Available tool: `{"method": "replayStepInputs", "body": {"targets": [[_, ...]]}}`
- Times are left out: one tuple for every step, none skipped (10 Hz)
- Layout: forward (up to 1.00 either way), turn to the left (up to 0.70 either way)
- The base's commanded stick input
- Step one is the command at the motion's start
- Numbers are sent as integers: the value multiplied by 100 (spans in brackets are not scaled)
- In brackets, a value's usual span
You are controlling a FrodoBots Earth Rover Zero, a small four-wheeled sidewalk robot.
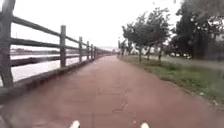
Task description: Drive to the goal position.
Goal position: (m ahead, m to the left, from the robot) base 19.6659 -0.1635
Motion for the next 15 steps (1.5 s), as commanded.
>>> {"method": "replayStepInputs", "body": {"targets": [[100, 0], [100, 0], [100, 0], [100, 0], [100, 0], [100, 0], [100, 0], [100, 0], [100, 0], [100, 0], [100, 0], [100, 0], [100, 0], [100, 0], [100, 0]]}}
